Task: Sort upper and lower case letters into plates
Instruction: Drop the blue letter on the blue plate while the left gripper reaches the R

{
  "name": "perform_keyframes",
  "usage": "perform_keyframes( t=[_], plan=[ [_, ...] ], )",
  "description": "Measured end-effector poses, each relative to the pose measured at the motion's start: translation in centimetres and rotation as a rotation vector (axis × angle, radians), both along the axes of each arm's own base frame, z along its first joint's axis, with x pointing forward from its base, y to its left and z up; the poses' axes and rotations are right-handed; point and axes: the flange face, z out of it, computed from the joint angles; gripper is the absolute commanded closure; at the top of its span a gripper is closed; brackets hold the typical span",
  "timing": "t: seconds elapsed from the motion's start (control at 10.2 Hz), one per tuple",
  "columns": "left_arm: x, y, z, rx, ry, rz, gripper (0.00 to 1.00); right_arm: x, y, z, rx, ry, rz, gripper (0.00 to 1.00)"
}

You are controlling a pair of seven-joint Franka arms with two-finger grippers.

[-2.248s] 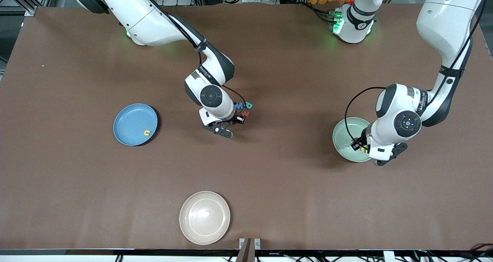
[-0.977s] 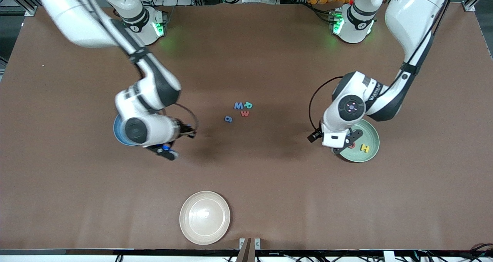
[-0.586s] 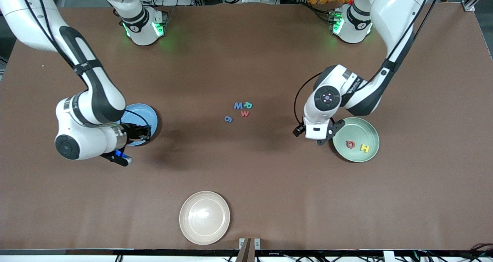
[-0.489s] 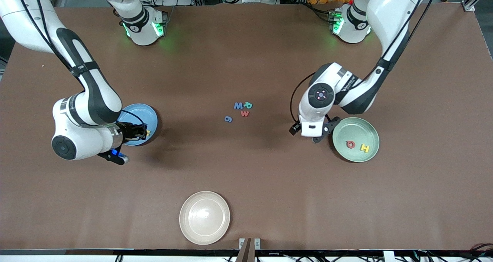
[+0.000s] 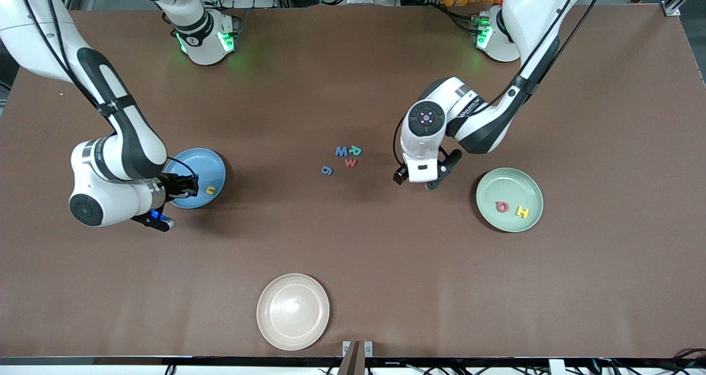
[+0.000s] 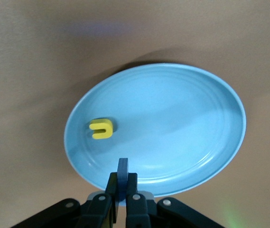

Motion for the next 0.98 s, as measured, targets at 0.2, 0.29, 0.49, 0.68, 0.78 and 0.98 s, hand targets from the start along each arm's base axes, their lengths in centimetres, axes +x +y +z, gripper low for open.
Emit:
perform_keyframes(
  t=[0.2, 0.29, 0.49, 0.68, 0.78, 0.98],
  plan=[
    [-0.2, -1.8, -0.1, -0.009, -0.004, 0.047, 0.00, -0.2, -0.2, -0.4, 0.000, 0.003, -0.003, 0.00],
    [-0.4, -2.5, -0.3, -0.012, -0.003, 0.060, 0.00, -0.2, -0.1, -0.2, 0.000, 0.001, -0.002, 0.00],
    [-0.8, -3.5, -0.9, -0.012, 0.003, 0.074, 0.00, 0.0, 0.4, 0.9, -0.004, -0.012, 0.000, 0.00],
    [-1.9, -4.6, -1.8, -0.002, 0.012, 0.141, 0.00, 0.4, 2.9, 3.1, -0.020, -0.041, -0.004, 0.00],
    [-2.5, -5.2, -2.4, 0.005, 0.018, 0.176, 0.00, 0.3, 4.5, 3.9, -0.034, -0.052, -0.004, 0.00],
    [-3.7, -6.3, -3.7, 0.018, 0.032, 0.218, 0.00, 0.2, 7.7, 4.6, -0.061, -0.067, -0.018, 0.00]
  ],
)
